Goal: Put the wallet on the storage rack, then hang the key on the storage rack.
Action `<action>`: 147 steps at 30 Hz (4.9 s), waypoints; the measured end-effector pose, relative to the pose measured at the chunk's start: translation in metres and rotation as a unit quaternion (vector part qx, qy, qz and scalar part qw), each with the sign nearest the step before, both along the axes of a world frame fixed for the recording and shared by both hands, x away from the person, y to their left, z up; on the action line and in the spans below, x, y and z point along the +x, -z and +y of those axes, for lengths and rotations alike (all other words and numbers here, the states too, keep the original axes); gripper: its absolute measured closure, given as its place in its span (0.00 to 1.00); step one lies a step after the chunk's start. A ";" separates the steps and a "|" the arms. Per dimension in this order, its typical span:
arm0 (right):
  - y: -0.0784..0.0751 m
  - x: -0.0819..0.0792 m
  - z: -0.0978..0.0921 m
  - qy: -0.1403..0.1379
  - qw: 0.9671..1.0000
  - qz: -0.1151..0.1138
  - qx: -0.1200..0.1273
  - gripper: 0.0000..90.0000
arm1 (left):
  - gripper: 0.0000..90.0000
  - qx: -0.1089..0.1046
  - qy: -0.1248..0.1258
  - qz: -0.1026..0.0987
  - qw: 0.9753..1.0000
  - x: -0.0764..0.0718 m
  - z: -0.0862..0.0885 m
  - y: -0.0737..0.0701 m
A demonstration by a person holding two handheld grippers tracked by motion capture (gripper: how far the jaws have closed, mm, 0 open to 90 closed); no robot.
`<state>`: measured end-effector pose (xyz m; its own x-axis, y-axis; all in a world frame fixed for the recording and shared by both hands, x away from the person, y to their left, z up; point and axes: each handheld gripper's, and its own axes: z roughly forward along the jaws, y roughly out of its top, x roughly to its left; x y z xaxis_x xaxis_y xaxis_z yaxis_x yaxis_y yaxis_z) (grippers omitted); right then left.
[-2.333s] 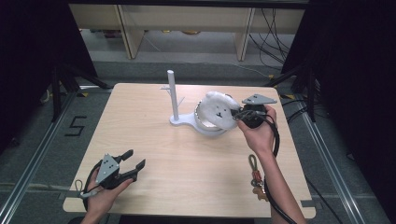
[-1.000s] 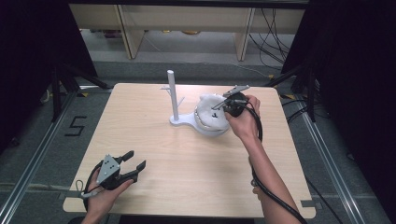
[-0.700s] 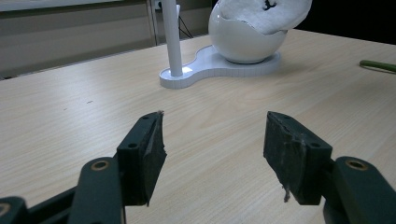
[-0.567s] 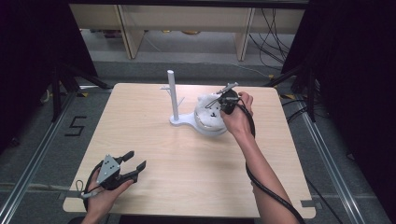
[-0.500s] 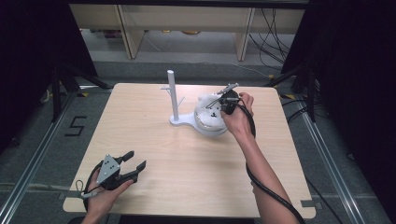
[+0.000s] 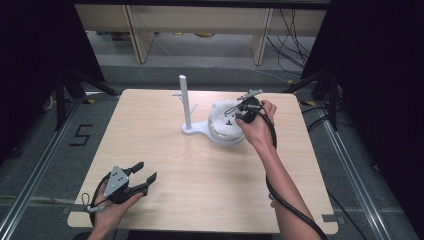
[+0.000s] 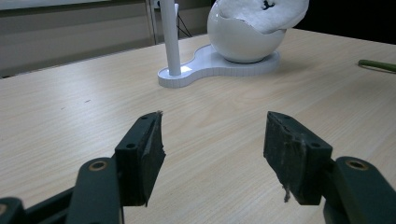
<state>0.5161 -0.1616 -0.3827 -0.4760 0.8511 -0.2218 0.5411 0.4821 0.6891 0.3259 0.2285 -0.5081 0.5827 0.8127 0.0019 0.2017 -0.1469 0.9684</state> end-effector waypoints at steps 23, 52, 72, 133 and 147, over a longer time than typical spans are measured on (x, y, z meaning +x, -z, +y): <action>-0.001 -0.044 -0.037 0.053 0.994 0.031 0.088 0.46 | 0.39 -0.013 -0.003 0.003 1.000 0.003 -0.002 0.001; 0.037 -0.093 -0.085 0.114 0.971 0.194 0.080 0.72 | 0.38 -0.003 0.000 0.004 1.000 -0.001 -0.008 0.002; 0.075 -0.111 -0.108 0.152 0.926 0.344 0.036 0.73 | 0.38 -0.004 0.015 -0.002 1.000 -0.003 -0.009 -0.001; 0.039 -0.150 -0.078 0.013 0.978 0.146 0.149 0.88 | 0.38 -0.011 0.016 0.004 1.000 -0.004 -0.012 0.000; 0.039 -0.150 -0.046 -0.065 0.979 0.035 0.191 0.88 | 0.38 -0.021 0.017 0.006 1.000 -0.003 -0.011 0.000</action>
<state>0.3658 -0.2081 -0.4214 -0.5880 0.7971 0.1377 0.5445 0.2641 0.7961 0.3225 0.2177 -0.5081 0.6093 0.7920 -0.0389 0.2085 -0.1127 0.9715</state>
